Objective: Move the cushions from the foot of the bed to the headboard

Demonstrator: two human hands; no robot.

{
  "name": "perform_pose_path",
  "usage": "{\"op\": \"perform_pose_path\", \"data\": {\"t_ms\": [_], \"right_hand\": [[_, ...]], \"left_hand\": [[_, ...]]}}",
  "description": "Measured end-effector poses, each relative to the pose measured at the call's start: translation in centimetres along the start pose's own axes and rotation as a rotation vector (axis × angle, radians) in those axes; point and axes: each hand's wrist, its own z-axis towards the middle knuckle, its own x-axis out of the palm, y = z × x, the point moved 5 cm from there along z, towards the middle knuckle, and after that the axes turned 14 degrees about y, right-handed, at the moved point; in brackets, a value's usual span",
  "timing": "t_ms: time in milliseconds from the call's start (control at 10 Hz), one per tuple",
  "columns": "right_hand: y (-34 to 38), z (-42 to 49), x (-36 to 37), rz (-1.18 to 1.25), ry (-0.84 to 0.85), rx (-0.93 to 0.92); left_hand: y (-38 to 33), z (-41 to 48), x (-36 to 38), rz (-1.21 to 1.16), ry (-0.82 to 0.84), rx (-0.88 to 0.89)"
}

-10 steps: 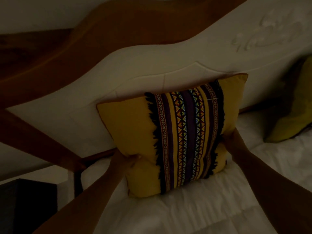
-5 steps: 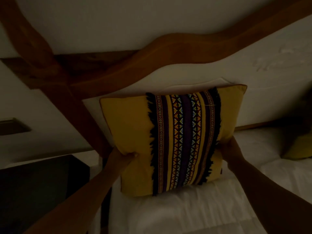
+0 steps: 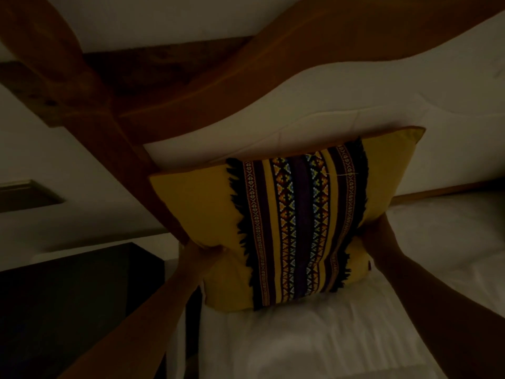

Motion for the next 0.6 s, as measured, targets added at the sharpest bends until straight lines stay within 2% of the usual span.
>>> {"op": "perform_pose_path", "data": {"t_ms": [100,200,300,400,600], "right_hand": [[-0.7,0.3,0.2,0.015,-0.020,0.001],[-1.2,0.3,0.5,-0.032,-0.017,0.053],[-2.1,-1.3,0.4,-0.132,-0.006,0.179],[-2.4,-4.1,0.1,-0.200,0.060,0.268],[-0.4,-10.7,1.8,-0.278,0.140,0.240]], "left_hand": [[0.4,0.9,0.1,0.051,-0.053,-0.021],[1.0,0.8,0.7,-0.037,-0.068,-0.061],[1.1,-0.9,0.8,0.031,-0.096,-0.018],[0.6,-3.4,0.6,0.102,-0.070,-0.025],[-0.7,-8.3,1.3,0.300,0.104,-0.009]]}}
